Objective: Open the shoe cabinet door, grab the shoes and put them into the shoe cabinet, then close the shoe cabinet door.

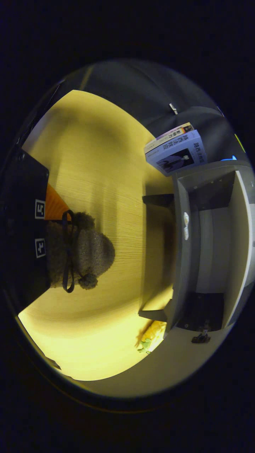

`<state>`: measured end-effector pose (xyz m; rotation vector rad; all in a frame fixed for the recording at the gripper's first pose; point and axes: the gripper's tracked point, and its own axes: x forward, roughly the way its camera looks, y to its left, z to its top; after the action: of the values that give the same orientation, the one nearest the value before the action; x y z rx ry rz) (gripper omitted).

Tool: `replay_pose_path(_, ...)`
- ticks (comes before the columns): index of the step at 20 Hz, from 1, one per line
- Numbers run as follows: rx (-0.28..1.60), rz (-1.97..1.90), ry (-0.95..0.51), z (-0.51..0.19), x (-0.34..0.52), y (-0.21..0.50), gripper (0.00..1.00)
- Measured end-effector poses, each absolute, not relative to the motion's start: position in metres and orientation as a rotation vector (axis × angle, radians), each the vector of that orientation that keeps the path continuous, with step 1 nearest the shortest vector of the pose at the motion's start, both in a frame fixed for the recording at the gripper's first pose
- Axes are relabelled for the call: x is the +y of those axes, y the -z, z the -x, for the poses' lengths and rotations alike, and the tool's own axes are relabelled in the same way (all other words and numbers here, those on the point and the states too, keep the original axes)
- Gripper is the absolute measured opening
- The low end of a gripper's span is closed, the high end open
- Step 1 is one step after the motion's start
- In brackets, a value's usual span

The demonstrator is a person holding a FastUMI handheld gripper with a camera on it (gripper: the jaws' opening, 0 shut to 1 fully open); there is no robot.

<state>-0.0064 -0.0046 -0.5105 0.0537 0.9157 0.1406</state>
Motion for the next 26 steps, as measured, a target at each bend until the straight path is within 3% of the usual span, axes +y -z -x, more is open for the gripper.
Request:
replay_pose_path(10, 0.776, -0.069, -0.111, -0.003, -0.006, 0.339, 0.05)
replay_pose_path(26, 0.522, -0.053, -0.054, -0.100, -0.001, 0.181, 0.05)
